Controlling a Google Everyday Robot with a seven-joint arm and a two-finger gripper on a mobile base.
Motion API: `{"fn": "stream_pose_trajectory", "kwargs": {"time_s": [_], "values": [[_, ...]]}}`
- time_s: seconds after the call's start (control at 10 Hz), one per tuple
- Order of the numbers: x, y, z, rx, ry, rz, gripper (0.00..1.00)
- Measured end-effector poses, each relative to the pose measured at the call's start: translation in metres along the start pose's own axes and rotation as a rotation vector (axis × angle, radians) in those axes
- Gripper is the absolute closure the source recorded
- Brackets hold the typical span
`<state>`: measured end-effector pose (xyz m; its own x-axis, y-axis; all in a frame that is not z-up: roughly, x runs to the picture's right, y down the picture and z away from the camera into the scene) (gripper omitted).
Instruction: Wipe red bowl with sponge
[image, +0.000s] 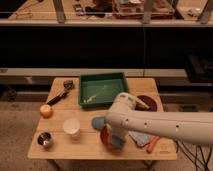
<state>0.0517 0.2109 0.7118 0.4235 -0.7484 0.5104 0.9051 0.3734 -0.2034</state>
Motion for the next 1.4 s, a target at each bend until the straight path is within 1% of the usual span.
{"fn": "stream_pose_trajectory", "kwargs": {"time_s": [0.1,0.2,0.3,0.4,0.5,0.7,0.8,0.9,1.0,1.1,1.3,1.4], "values": [[0.006,-0.004,0.007,0.005,0.002,0.010,1.00],[0.010,-0.012,0.015,0.017,-0.004,0.014,1.00],[0.013,-0.019,0.019,0.031,-0.006,0.020,1.00],[0.014,-0.026,0.022,0.047,-0.013,0.023,1.00],[0.013,-0.039,0.025,0.069,-0.017,0.017,1.00],[0.006,-0.066,0.021,0.116,-0.017,-0.011,1.00],[0.003,-0.078,0.015,0.144,-0.015,-0.045,1.00],[-0.003,-0.082,0.011,0.159,-0.036,-0.073,1.00],[-0.011,-0.082,0.011,0.157,-0.057,-0.106,1.00],[-0.025,-0.082,0.011,0.147,-0.087,-0.142,1.00],[-0.042,-0.064,0.011,0.106,-0.128,-0.168,1.00],[-0.045,-0.053,0.011,0.087,-0.134,-0.167,1.00]]}}
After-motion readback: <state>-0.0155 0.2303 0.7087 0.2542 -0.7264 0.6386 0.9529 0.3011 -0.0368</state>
